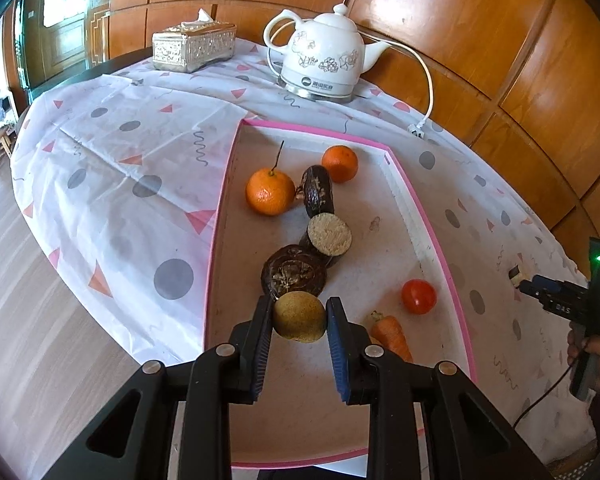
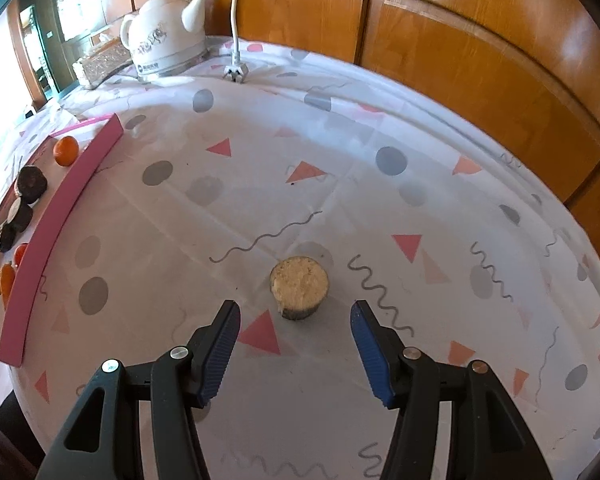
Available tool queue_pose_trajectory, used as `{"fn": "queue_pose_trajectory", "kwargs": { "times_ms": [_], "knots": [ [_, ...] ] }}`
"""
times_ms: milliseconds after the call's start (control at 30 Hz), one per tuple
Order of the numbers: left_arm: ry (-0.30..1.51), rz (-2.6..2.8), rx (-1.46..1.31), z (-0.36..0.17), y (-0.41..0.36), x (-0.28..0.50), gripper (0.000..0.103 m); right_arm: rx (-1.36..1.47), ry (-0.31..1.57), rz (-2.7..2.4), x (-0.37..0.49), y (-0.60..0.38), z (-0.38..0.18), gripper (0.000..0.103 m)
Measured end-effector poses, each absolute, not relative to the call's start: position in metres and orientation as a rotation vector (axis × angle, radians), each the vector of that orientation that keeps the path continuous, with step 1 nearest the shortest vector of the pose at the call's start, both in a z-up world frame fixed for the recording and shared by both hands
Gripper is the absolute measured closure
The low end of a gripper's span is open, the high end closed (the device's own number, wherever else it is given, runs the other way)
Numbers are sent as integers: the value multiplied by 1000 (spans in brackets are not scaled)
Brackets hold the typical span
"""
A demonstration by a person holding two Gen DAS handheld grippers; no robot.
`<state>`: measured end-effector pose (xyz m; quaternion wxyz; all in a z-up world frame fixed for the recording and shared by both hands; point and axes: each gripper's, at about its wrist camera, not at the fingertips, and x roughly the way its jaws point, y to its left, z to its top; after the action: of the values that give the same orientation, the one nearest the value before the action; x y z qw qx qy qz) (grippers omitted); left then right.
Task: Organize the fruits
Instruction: 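Drop the yellow fruit into the tray with the left tool while the right tool reaches the log slice, then close the right tool on the pale log slice and lift it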
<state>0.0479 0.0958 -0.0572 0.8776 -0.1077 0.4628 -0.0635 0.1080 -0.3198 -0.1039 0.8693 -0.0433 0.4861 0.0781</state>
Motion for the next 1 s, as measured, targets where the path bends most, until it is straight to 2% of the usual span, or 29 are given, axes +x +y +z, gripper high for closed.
{"fn": "queue_pose_trajectory", "kwargs": {
  "times_ms": [300, 467, 633, 733, 833, 1000],
  "knots": [
    [991, -158, -217, -64, 94, 49, 76, -87, 1055, 136, 121, -318, -119, 45],
    [1007, -161, -207, -68, 90, 49, 76, -91, 1057, 151, 124, -316, -120, 56],
    [1003, -144, -197, -69, 89, 48, 75, -112, 1055, 153, 125, -314, -119, 73],
    [995, -131, -193, -68, 88, 48, 65, -113, 1058, 156, 125, -315, -119, 73],
    [980, -121, -179, -65, 86, 47, 63, -109, 1062, 154, 126, -314, -119, 73],
    [953, -59, -144, -60, 84, 43, 53, -92, 1069, 148, 123, -314, -118, 74]
  ]
}}
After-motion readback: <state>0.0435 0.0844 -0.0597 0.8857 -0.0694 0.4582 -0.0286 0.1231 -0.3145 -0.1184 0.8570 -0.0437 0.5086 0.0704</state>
